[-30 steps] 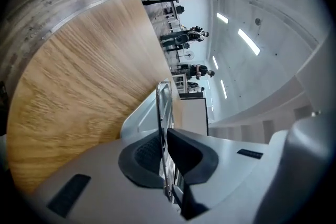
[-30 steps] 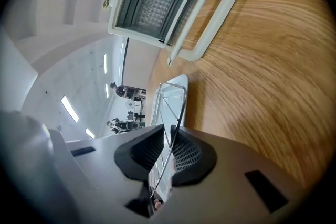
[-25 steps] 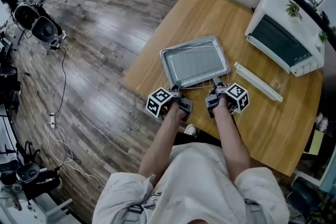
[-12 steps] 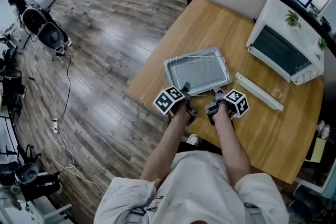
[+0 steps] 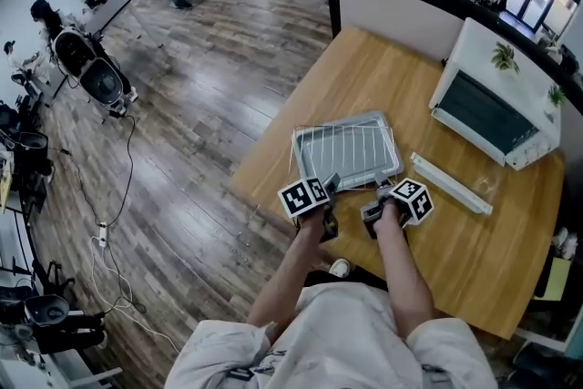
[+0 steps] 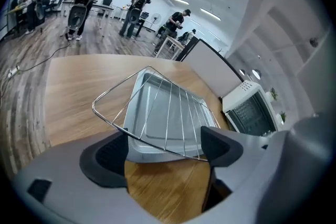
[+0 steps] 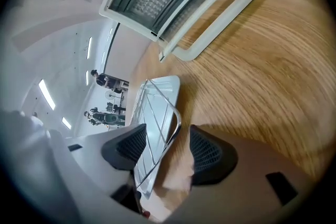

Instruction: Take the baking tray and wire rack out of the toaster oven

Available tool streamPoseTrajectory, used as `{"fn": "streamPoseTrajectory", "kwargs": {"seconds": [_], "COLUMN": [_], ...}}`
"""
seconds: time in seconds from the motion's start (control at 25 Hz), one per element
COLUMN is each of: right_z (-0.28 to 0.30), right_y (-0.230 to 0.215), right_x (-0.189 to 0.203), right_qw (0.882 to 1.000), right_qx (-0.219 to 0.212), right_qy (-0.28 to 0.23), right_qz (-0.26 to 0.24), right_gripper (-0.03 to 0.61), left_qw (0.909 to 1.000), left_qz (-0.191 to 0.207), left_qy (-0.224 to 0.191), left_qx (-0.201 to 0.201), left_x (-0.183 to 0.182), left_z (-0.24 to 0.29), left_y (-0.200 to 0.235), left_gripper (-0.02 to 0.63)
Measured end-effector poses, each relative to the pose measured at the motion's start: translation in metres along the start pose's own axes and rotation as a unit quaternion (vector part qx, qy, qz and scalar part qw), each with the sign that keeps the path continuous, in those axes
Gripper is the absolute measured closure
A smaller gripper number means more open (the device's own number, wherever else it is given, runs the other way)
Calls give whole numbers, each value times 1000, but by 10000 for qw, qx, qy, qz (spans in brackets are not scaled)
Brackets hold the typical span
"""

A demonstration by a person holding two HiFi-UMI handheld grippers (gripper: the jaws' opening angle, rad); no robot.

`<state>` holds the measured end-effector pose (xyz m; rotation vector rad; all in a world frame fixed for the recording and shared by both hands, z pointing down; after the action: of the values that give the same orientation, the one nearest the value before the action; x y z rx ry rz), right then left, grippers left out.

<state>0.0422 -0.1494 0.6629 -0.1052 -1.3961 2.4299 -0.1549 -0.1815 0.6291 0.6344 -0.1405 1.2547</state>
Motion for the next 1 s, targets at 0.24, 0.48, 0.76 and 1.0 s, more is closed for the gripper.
{"fn": "streamPoseTrajectory", "kwargs": {"seconds": [0.24,0.48,0.76,1.0], "right_z": [-2,-6,-27,-43], "right_y": [-2,-7,-19,-20], "right_x": [-2,-1,8,-5], "right_qw": [9999,9986,9952,9929], "right_qx": [75,104,474,307], "right_qy": [-17,88,278,197], "right_qz": [-103,-503,-812,-1130], "right_gripper": [304,285,267,267], "left_qw": [9951,9846,9796,9729], "left_qz": [693,1631,1977,2031], "left_qy": [472,482,-107,-948], "left_qx": [528,412,359,567], "left_x": [11,26,24,5], "left_z": [-6,-17,-38,-40], "left_y": [8,22,24,-7], "left_gripper": [176,178,178,179]}}
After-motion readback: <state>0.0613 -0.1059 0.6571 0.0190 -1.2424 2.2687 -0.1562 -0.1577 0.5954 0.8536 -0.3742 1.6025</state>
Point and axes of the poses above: the fingertips, and each gripper's own axes: z forward along the fingers, y to its left, x out of its underside, the point moved 1 cm from there along -z, backward along the fingers, and after that the axes turned 11 degrees about -x, right-handed, at the moved point
